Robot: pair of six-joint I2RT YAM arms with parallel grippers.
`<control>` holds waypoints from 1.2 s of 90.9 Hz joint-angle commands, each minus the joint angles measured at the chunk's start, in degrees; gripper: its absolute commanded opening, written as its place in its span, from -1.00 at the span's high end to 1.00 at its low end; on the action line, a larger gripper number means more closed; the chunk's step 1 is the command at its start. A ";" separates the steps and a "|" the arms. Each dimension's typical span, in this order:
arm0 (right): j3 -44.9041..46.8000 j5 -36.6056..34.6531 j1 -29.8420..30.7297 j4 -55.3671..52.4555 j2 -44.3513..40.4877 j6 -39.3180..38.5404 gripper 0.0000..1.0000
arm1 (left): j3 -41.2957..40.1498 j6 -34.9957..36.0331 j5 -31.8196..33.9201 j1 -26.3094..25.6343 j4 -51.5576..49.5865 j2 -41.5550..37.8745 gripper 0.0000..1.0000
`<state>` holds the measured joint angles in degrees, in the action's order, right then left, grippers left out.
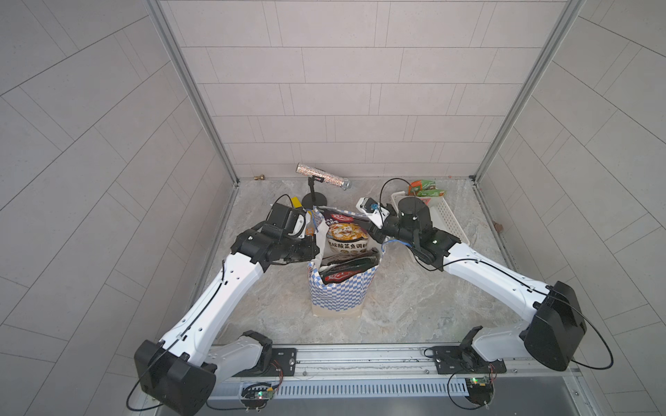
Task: Place the condiment packets inside the bag
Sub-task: Place the condiment packet in the paper bag, then pick up the condiment packet from the storage box.
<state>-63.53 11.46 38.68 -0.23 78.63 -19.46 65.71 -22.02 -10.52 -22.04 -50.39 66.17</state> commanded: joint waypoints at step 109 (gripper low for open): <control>-21.63 -3.37 -32.26 -28.26 20.92 43.13 -0.87 | 12.49 4.00 19.56 -0.04 -8.40 9.41 0.31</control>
<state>-87.20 7.77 5.28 -31.05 101.08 15.73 75.85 -18.92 6.46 -22.20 -55.99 75.66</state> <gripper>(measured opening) 0.934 0.395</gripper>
